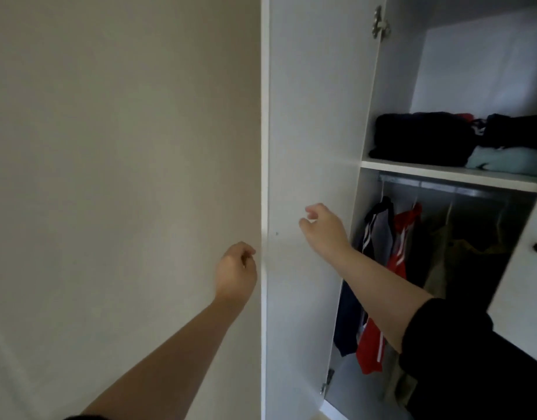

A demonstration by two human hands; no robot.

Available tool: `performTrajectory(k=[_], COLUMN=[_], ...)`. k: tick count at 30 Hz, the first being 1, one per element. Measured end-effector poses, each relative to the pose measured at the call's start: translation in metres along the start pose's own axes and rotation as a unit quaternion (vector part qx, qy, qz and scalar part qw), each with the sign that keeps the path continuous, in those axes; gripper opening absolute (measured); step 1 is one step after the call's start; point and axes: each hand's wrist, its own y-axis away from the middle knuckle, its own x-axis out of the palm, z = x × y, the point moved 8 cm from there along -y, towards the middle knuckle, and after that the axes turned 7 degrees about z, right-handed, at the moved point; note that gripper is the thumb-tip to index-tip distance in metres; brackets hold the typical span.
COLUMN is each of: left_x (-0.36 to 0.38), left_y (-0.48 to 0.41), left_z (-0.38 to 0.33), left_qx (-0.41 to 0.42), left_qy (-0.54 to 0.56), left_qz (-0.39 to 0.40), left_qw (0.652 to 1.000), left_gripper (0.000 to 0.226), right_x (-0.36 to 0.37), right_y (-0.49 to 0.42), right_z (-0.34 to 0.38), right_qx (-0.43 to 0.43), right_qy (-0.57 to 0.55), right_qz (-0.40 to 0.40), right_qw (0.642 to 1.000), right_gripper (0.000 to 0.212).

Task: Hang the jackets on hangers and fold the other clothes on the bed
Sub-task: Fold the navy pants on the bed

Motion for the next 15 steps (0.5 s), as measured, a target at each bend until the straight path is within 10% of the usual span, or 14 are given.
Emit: performTrajectory(k=[7, 15], left_x=[0.056, 0.073], left_y=[-0.02, -0.028], left_z=[0.041, 0.031], left_qx=[-0.161, -0.114], left_qy=[0.208, 0.188], left_qz=[0.271, 0.34], left_qw=[0.926, 0.914], left_gripper=[0.076, 0.028], right_x=[0.044, 0.022], right_y=[-0.022, -0.034], right_z=[0.057, 0.058], right_qx=[0.013, 0.078], right_qy=[0.012, 0.075], right_qz=[-0.007, -0.055], right_qw=[1.0, 0.993], right_gripper=[0.075, 0.064])
